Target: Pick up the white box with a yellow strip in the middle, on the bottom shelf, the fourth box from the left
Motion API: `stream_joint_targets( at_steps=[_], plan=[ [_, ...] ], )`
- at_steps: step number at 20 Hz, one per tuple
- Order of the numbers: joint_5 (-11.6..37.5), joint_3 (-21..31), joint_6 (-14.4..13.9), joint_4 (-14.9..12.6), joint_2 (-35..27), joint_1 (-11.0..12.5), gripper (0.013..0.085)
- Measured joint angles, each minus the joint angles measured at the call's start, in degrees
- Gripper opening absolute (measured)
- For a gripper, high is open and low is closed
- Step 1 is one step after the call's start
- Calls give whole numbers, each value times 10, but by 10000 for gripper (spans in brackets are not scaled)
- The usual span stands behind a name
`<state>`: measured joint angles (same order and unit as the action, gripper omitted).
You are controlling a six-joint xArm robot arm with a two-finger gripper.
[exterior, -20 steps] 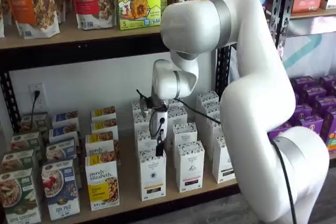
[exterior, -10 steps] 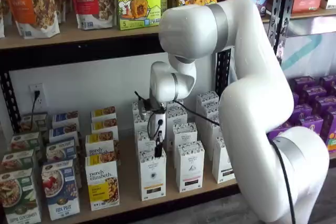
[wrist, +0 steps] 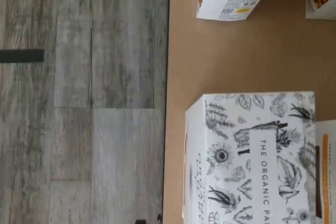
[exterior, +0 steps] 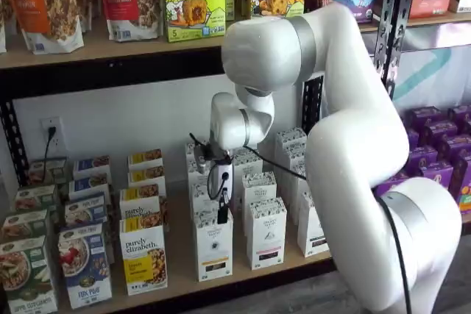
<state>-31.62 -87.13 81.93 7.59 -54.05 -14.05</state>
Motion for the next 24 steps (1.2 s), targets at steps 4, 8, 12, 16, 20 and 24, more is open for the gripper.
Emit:
stream_joint_targets(
  at_steps=[4, 8, 12, 16, 20, 24],
  plan=[
    [2, -10, -3, -3, -12, 0, 850],
    [8, -17, -3, -4, -21, 0, 850],
    [13, -29, -2, -2, -34, 0, 850],
    [8, -48, -14, -16, -49, 0, 850],
    [6, -60, -26, -29, -60, -1, 850],
    [3, -67, -42, -46, -69, -4, 850]
  ],
)
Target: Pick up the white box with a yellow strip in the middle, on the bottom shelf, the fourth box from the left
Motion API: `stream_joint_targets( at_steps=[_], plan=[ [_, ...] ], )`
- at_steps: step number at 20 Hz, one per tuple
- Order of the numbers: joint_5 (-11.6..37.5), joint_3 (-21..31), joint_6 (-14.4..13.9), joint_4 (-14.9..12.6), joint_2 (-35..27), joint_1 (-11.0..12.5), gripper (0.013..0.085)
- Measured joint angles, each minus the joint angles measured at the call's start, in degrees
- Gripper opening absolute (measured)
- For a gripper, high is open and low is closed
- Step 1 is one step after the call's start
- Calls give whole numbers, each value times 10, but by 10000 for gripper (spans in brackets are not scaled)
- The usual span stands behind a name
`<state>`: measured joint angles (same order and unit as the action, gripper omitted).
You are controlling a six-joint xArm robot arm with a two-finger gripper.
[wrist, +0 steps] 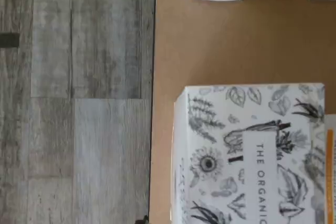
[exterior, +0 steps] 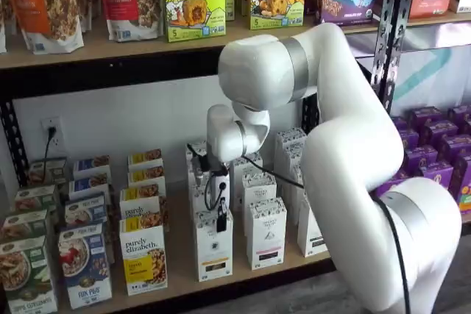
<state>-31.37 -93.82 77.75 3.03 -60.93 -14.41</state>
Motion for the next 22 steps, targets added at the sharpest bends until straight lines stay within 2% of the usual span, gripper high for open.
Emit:
stream_joint_targets(
  at_steps=[10, 15, 17, 18, 19, 22],
  plan=[
    [1, -13, -24, -20, -22, -7, 850],
    [14, -15, -16, -9, -29, -9, 850],
    [13, -19, -7, 2, -32, -9, 770],
    [12, -20, -7, 2, -32, -9, 770],
    [11, -21, -8, 2, -33, -9, 730],
    [5, -25, -17, -8, -35, -10, 690]
  ],
)
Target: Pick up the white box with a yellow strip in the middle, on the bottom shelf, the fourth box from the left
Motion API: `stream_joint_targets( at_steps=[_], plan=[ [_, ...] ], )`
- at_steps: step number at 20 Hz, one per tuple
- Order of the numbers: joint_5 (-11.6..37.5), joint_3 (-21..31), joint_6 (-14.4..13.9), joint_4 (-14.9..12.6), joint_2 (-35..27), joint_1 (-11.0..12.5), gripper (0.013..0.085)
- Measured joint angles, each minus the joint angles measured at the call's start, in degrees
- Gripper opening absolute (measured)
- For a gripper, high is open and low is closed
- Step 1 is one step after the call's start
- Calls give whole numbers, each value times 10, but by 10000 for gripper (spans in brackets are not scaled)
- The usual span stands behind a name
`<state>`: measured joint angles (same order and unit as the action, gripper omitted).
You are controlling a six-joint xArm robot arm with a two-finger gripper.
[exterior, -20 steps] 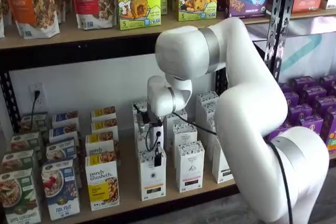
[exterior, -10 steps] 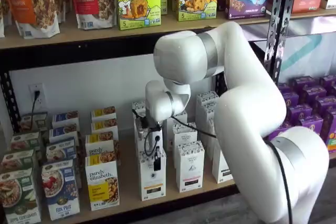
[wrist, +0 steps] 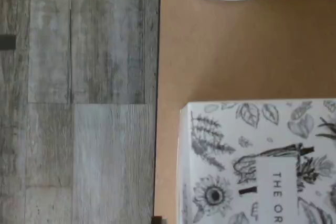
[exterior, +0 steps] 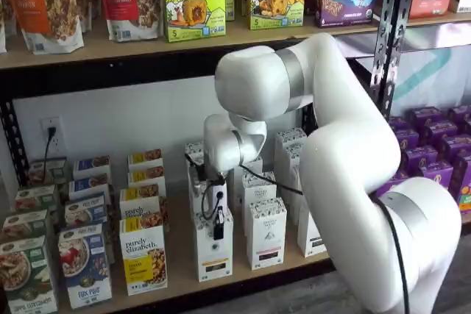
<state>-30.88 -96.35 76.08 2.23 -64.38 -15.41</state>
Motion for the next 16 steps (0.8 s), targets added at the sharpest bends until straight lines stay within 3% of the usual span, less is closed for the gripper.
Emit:
stream_joint_targets(
  at_steps=[14, 16],
  plan=[
    [7, -6, -21, -14, -11, -9, 690],
    [5, -7, -22, -16, -11, -9, 650]
  ],
)
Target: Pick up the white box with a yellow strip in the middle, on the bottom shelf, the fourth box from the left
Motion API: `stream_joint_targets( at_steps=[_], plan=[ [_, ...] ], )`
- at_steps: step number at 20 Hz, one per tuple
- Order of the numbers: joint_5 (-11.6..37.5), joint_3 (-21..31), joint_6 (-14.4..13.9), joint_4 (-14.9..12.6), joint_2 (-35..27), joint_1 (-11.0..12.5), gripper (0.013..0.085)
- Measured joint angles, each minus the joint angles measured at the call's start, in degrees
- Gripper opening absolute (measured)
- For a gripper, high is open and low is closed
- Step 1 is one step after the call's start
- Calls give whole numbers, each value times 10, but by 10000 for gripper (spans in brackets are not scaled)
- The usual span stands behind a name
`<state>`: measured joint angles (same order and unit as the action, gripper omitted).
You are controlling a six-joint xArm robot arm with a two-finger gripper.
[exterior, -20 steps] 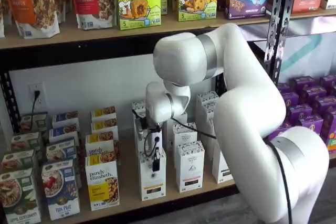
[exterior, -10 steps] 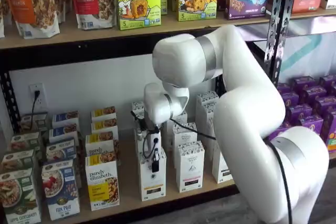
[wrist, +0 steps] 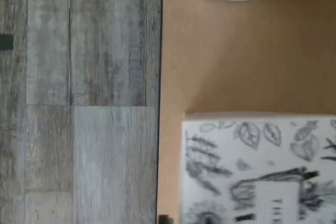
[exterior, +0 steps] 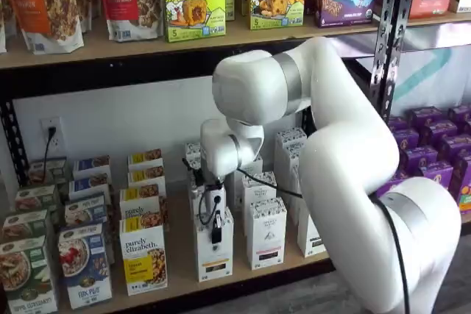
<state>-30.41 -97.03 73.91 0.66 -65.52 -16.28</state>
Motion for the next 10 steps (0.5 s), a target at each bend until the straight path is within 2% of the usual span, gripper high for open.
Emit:
stream_joint_targets(
  at_steps=[2, 3, 4, 10],
  plan=[
    [-2, 1, 1, 1, 0, 0, 570],
    [-2, 2, 2, 2, 1, 0, 570],
    [-1, 3, 3, 3, 2, 1, 530],
    [5, 13, -3, -5, 9, 1, 530]
  ],
)
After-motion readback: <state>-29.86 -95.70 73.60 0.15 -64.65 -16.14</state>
